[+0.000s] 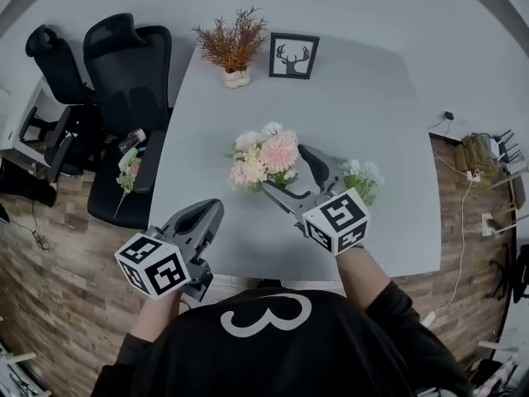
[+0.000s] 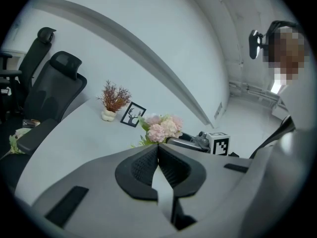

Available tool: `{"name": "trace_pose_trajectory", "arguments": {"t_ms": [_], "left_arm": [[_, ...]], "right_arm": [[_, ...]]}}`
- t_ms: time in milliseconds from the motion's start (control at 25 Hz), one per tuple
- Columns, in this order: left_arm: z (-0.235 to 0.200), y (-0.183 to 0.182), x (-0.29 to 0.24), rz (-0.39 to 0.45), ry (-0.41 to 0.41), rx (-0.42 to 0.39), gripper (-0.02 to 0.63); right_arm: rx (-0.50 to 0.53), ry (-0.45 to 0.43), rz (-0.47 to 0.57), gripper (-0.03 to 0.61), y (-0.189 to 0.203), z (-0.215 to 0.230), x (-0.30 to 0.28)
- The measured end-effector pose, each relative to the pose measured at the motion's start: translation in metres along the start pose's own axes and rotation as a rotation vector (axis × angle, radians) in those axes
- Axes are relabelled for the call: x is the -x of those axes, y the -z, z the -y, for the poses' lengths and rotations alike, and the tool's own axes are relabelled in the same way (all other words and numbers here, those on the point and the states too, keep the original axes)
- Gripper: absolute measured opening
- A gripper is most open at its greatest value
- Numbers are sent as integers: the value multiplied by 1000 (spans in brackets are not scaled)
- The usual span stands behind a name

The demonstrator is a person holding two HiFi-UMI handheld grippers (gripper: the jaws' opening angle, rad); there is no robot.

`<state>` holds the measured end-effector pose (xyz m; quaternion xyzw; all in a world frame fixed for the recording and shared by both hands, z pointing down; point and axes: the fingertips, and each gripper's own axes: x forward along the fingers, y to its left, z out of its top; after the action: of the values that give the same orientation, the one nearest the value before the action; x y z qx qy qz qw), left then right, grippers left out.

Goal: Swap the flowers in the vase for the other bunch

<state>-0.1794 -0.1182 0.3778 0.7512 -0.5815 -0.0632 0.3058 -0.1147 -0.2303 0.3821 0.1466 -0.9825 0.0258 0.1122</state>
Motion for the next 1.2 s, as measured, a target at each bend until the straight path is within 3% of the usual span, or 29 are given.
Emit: {"name": "trace_pose_trajectory", "arguments": {"t_ms": [240,520,640,840,1200], "left_arm": [[-8,0,15,49,-62,51,12],[-6,-20,40,140,-109,23,12],[-2,-26,47,169,-118,3,12],[-5,-28,57,190,-136,27,12],[0,-19,57,155,-112,28,12]], "right_arm": [[23,-11,-41,403,14,2,-24],[18,19,-17,394,15,3,-31],[20,9,-27,352,17,0,-31],[35,5,-27,205,14,-6,-29],[42,9,-23,104,14,-11,-23]]}}
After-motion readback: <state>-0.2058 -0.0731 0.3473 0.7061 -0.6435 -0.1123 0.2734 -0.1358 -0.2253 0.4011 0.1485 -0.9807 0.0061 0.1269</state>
